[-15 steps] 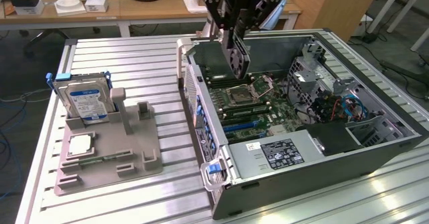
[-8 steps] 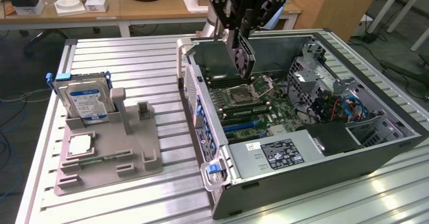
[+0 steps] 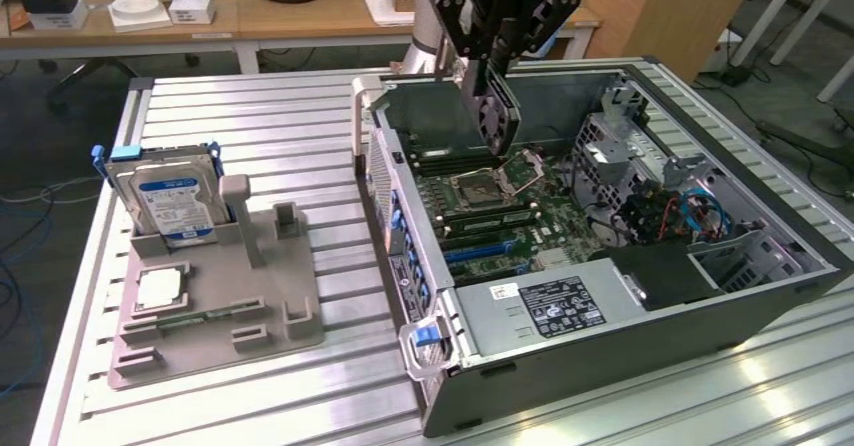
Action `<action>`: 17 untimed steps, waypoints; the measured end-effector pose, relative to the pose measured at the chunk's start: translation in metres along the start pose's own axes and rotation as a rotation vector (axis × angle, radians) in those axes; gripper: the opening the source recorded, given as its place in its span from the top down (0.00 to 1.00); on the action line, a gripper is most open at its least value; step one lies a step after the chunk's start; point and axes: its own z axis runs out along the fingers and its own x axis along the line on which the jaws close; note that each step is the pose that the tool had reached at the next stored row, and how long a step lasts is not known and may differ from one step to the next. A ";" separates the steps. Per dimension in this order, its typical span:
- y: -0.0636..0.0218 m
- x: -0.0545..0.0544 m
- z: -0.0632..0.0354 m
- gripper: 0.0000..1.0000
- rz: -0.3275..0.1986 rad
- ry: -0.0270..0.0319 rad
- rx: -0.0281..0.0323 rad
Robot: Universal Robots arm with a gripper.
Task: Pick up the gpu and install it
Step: 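Pick up the gpu and move the gpu toward the slot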
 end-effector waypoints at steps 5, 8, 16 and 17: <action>-0.0003 -0.007 0.0001 0.74 -0.002 0.0001 0.0000; -0.0006 -0.012 0.0001 0.74 -0.003 0.0002 0.0001; -0.0012 -0.024 0.0004 0.74 -0.007 0.0003 0.0001; -0.0013 -0.026 0.0005 0.74 -0.008 0.0004 0.0001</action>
